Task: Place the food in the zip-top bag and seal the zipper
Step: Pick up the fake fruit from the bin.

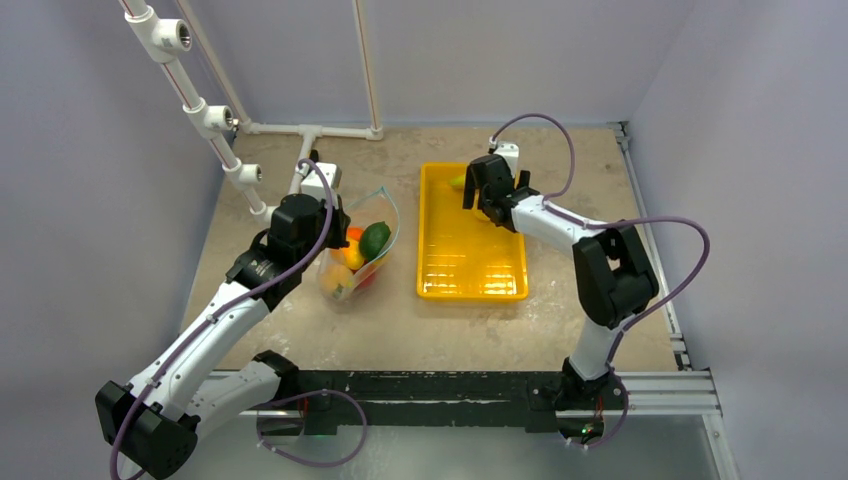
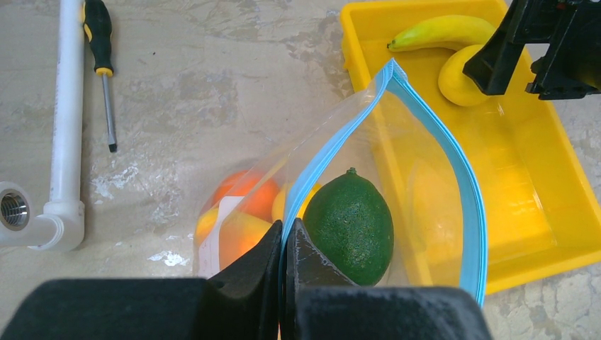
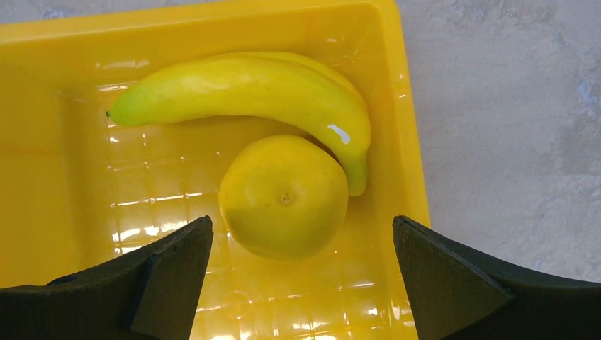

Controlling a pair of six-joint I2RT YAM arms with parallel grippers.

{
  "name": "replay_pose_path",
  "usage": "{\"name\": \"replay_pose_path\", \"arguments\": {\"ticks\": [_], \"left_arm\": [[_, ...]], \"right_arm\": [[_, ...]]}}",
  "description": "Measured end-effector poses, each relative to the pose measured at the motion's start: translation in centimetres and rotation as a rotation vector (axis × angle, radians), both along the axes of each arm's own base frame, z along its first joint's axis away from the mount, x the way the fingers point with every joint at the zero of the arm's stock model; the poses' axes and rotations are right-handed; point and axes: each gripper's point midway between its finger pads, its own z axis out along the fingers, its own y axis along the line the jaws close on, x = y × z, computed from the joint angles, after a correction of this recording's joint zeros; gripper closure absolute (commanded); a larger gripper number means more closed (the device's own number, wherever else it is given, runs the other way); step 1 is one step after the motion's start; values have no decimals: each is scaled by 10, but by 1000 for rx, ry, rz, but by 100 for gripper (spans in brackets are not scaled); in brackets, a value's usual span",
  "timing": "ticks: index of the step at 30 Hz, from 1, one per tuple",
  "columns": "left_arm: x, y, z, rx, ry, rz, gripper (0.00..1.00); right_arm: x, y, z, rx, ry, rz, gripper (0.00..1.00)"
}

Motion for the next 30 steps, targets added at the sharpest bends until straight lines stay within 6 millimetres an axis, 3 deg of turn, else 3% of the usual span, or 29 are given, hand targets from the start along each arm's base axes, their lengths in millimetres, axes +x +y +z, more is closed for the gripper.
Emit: {"name": "replay_pose_path", "arguments": {"ticks": [13,20,30], "left_arm": [[0,0,0,0,0,1,100],[1,0,-2,3,5,1,100],[1,0,-3,5,9,1,100]], "right_arm": [[12,11,-21,43,12,42,1],[13,8,-35,40,33,38,2],[17,4,-34,49,22,34,34]]}}
